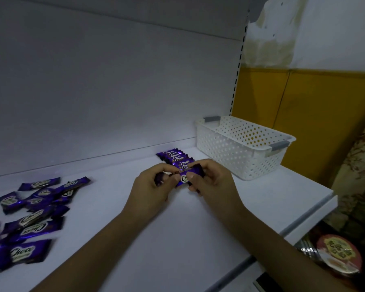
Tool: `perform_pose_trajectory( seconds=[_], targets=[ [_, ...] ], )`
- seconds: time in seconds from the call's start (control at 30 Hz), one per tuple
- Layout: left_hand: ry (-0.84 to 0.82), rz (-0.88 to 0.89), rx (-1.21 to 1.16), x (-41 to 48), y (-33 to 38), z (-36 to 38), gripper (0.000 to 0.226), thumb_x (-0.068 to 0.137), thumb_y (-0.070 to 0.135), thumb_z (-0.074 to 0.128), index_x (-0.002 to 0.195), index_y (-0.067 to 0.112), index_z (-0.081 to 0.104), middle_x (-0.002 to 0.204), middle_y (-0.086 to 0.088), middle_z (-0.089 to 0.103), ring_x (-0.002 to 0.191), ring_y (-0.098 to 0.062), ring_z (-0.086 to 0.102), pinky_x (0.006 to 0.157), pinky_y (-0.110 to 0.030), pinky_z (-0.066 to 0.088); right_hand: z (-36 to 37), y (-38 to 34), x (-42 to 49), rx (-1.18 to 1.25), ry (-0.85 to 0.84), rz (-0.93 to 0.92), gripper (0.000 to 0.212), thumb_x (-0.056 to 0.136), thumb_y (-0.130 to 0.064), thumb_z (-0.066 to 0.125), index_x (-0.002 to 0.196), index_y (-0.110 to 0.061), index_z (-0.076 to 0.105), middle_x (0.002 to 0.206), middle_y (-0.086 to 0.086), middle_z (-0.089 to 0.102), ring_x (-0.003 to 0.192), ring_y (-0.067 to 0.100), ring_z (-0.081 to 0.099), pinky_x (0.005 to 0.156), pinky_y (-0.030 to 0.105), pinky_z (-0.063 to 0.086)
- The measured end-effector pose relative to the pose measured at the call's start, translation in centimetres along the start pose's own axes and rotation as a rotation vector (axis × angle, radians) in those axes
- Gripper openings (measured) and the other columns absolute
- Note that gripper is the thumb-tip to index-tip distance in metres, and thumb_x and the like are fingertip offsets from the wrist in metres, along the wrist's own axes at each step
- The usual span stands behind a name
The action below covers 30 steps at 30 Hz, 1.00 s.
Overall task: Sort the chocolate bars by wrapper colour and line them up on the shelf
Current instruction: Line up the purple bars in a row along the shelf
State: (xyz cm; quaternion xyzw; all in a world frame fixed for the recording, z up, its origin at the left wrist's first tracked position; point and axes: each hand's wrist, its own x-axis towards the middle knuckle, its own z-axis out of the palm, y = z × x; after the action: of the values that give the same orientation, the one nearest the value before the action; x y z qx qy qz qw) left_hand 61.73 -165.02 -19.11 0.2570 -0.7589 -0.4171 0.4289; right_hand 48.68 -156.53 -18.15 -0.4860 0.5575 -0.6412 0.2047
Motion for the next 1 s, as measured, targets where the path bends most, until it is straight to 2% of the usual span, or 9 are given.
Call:
perform_pose_trajectory(
  seconds=[0.17,0.3,0.37,0.43,0.6,0.73,0.8,0.9,1.0],
  targets=[
    [-0.025,-0.038,0.022,0.5,-0.1,0.0,0.013,0.093,0.027,0.057,0.087,0.023,0.068,0.054,0.009,0.054,0.047,0.0,0.045,0.049,-0.013,0.035,-4.3,-0.9,-0.1,0.049,0.014,0.048,0.018,0.079,0.014,0.063,0.083,-0.004,0.062,0.059,-0.001,0.067,0.05,0.007,0.058,0.048,0.013,0.042],
    [-0.03,-0.006,0.078,0.6,-0.3,0.2,0.012,0.092,0.022,0.059,0.085,0.021,0.069,0.055,0.009,0.053,0.049,0.001,0.046,0.049,-0.01,0.035,-7.9,-1.3,-1.6,-0.51,-0.237,-0.024,0.018,0.076,0.005,0.071,0.08,-0.013,0.071,0.081,-0.007,0.073,0.077,0.002,0.066,0.068,0.016,0.049],
    [-0.033,0.004,0.098,0.6,-0.3,0.3,0.012,0.092,0.021,0.06,0.085,0.021,0.069,0.051,0.012,0.053,0.048,0.0,0.046,0.049,-0.009,0.034,-8.7,-1.6,-2.2,-0.58,-0.364,-0.024,0.035,0.078,0.016,0.06,0.08,-0.017,0.072,0.096,-0.005,0.072,0.092,0.002,0.066,0.08,0.013,0.048],
    [-0.036,0.007,0.12,0.8,-0.3,0.3,0.011,0.092,0.022,0.06,0.085,0.022,0.069,0.05,0.015,0.053,0.047,0.001,0.046,0.049,-0.009,0.034,-8.9,-1.6,-2.2,-0.546,-0.368,-0.014,0.042,0.077,0.023,0.05,0.08,-0.013,0.073,0.101,0.001,0.07,0.096,0.004,0.064,0.082,0.01,0.044],
    [-0.038,0.012,0.143,0.3,-0.3,0.5,0.012,0.093,0.021,0.058,0.088,0.026,0.067,0.054,0.015,0.055,0.049,0.0,0.046,0.049,-0.01,0.034,-8.5,-0.6,-2.3,-0.789,-0.289,-0.076,0.016,0.087,-0.009,0.065,0.101,-0.013,0.072,0.105,0.001,0.067,0.095,0.011,0.06,0.081,0.015,0.044],
    [-0.028,-0.061,0.036,0.4,-0.8,0.5,0.033,0.09,0.007,0.046,0.093,0.036,0.06,0.068,0.001,0.051,0.052,-0.006,0.039,0.049,-0.018,0.034,-8.8,-0.8,-1.7,-0.882,-0.32,-0.066,0.013,0.081,-0.02,0.073,0.094,-0.022,0.071,0.099,0.0,0.062,0.09,0.008,0.054,0.078,0.013,0.042],
    [-0.059,-0.079,-0.004,0.4,-1.0,0.5,0.041,0.091,0.0,0.04,0.095,0.037,0.055,0.081,0.003,0.054,0.056,-0.006,0.042,0.053,-0.021,0.036,-8.3,-0.5,-1.4,-0.89,-0.285,-0.098,0.016,0.079,-0.02,0.075,0.094,-0.022,0.071,0.101,0.002,0.06,0.094,0.013,0.053,0.083,0.023,0.043],
    [-0.084,-0.006,0.041,0.4,-0.9,0.6,0.047,0.09,-0.009,0.036,0.106,0.034,0.048,0.098,0.011,0.055,0.075,0.003,0.054,0.066,-0.011,0.041,-7.1,0.0,-0.9,-0.873,-0.204,-0.121,0.02,0.08,-0.021,0.075,0.099,-0.021,0.072,0.105,0.003,0.059,0.1,0.017,0.052,0.087,0.033,0.044],
    [-0.13,0.036,0.083,0.4,-1.1,0.5,0.056,0.088,-0.017,0.032,0.127,0.022,0.042,0.122,0.011,0.052,0.113,0.004,0.051,0.096,-0.008,0.036,-6.4,0.6,-0.3,-0.853,-0.141,-0.134,0.022,0.08,-0.021,0.074,0.102,-0.021,0.072,0.106,0.002,0.059,0.101,0.017,0.051,0.088,0.031,0.042]
  ],
)
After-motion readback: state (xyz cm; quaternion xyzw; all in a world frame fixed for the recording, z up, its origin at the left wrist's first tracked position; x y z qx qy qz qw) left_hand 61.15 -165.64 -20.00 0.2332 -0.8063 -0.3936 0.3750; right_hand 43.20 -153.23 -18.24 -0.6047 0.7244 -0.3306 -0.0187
